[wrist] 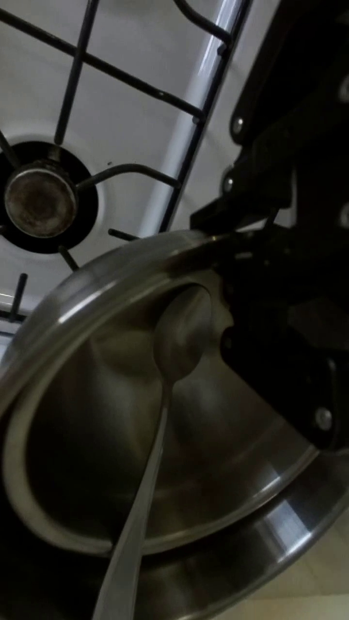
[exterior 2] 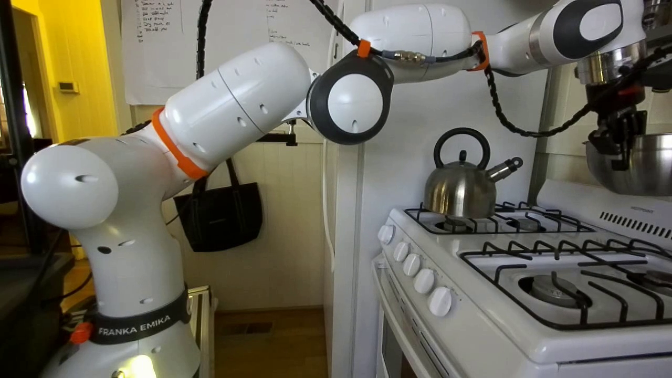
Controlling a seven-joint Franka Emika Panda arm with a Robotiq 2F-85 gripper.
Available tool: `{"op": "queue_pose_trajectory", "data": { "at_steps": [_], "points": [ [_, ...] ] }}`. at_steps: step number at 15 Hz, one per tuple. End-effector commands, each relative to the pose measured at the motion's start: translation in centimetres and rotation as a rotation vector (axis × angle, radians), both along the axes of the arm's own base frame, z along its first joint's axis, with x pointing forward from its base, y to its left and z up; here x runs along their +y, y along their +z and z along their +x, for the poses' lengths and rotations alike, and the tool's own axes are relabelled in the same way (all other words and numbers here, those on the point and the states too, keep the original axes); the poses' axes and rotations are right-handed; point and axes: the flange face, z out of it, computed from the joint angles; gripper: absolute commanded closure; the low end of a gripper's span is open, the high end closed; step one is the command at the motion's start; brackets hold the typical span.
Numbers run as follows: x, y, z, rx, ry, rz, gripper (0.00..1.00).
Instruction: Move the silver bowl to the left
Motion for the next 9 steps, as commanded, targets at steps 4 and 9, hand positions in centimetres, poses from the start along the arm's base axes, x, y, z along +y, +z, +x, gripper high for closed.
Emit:
{"op": "queue_pose_trajectory", "data": {
  "at_steps": [4, 9],
  "points": [
    [1.3, -0.3, 0.1, 0.029, 0.023, 0.010, 0.87],
    [3.3, -2.4, 1.5, 0.028, 0.230, -0.068, 0.97]
  ]
}}
